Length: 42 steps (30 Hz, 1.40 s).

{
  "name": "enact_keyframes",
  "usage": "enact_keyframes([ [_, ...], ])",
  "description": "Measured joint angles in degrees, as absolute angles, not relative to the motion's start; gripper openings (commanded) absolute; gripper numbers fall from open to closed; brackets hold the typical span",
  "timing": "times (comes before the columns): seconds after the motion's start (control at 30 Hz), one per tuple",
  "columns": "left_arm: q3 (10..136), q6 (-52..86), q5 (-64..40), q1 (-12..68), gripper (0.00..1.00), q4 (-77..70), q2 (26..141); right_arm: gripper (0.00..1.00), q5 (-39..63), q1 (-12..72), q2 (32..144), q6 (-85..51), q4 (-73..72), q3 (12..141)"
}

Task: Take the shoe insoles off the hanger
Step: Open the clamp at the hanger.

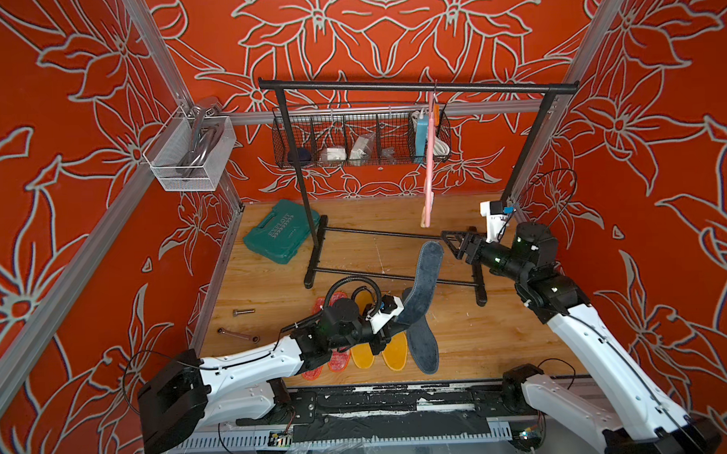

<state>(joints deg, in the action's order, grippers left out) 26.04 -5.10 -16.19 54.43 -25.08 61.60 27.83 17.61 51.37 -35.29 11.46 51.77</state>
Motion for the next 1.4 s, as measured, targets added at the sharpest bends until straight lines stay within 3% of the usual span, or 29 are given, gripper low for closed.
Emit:
enact_keyframes([
  [0.37, 23.3, -6.4, -11.6, 54.4, 0.00, -26.3, 59.9, 0.62, 47.5, 17.7, 42.2, -37.7, 1.2, 33.6],
  [0.67, 23.3, -4.9, -13.3, 54.4, 0.00, -28.1, 63.9, 0.68, 49.9, 19.0, 35.9, -34.2, -4.6, 26.0],
  [0.93, 23.9, -1.9, -17.6, 54.4, 0.00, -31.0, 67.7, 0.64, 47.2, 22.5, 37.9, -33.6, -9.0, 23.3],
  [1.0, 23.9, -1.4, -18.3, 54.4, 0.00, -31.5, 67.8, 0.61, 46.4, 23.3, 39.4, -33.6, -8.8, 23.3],
  [1.2, 23.9, -0.3, -18.7, 54.4, 0.00, -33.3, 69.6, 0.38, 43.9, 25.3, 43.3, -35.2, -8.1, 23.4],
  [1.4, 24.6, 0.7, -18.7, 54.4, 0.01, -33.6, 73.5, 0.36, 42.8, 26.7, 47.2, -37.0, -8.3, 23.7],
])
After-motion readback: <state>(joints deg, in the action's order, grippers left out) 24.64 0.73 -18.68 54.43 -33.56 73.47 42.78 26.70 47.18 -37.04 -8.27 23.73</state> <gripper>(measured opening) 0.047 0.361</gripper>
